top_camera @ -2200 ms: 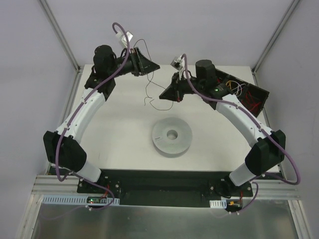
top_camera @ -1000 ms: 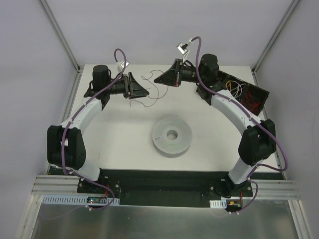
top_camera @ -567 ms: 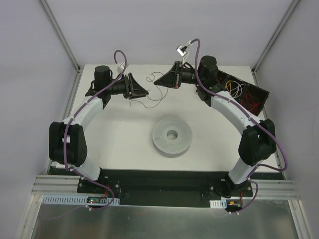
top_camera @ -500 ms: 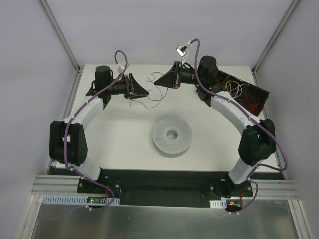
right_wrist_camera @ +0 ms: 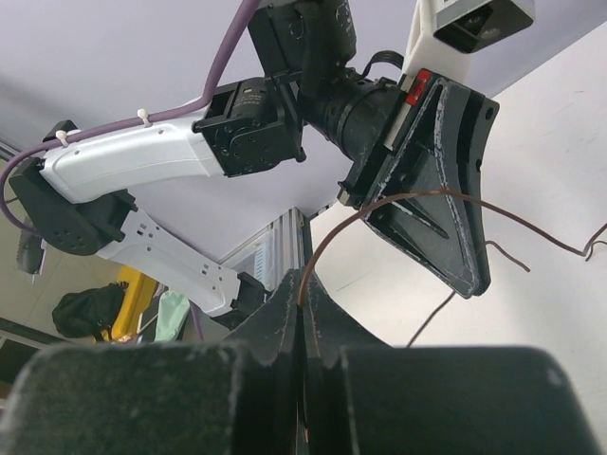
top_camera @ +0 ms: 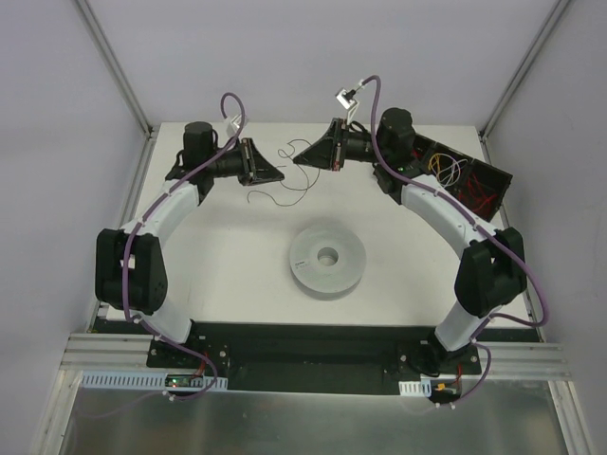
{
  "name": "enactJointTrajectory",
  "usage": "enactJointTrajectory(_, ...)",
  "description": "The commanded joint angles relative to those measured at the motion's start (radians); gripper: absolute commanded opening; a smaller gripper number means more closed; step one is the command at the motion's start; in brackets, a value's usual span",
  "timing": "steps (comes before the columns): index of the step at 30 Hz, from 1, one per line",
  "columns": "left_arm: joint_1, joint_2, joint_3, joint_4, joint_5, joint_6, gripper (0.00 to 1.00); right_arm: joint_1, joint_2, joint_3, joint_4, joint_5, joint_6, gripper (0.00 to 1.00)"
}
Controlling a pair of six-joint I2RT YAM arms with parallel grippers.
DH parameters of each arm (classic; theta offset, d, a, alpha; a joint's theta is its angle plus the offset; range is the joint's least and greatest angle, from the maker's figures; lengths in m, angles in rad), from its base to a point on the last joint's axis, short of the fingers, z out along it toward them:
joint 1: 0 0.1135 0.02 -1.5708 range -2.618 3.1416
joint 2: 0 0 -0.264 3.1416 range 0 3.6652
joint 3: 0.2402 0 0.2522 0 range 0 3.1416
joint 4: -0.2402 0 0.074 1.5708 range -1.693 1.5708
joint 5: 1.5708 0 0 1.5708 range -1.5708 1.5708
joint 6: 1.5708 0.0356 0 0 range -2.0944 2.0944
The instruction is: Wrap the cables
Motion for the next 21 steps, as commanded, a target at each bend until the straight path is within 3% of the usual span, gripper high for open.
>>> enactJointTrajectory(1, -0.012, 0.011, 0.045, 0.029, 0.012, -0.001, 0.17, 0.004, -0.068, 0.004, 0.061, -0.018, 0.01, 0.0)
enactJointTrajectory(6, -0.019, 0.014, 0.038, 0.027, 0.005, -0.002, 0.16, 0.004, -0.071, 0.004, 0.06, -0.019, 0.012, 0.0)
enactJointTrajectory(9, -0.021, 0.013, 0.039, 0.029, 0.005, -0.004, 0.02, -0.001, -0.071, 0.004, 0.058, -0.018, 0.01, 0.0)
enactJointTrajectory(12, -0.019, 0.004, 0.051, 0.027, 0.017, 0.007, 0.0, -0.018, -0.078, -0.002, 0.052, -0.019, 0.01, 0.0)
enactJointTrajectory(17, -0.01, -0.027, 0.165, 0.003, 0.017, 0.073, 0.0, -0.182, -0.126, -0.055, 0.01, 0.065, 0.001, 0.06)
enactJointTrajectory(18, -0.012, -0.03, 0.207, 0.001, 0.014, 0.082, 0.0, -0.235, -0.144, -0.08, 0.009, 0.106, 0.016, 0.12)
enactJointTrajectory(20, -0.018, -0.027, 0.298, -0.02, 0.0, 0.104, 0.0, -0.295, -0.195, -0.162, -0.06, 0.158, 0.027, 0.34)
enactJointTrajectory(21, -0.024, -0.021, 0.348, -0.038, 0.002, 0.12, 0.0, -0.29, -0.224, -0.201, -0.204, 0.163, -0.041, 0.45)
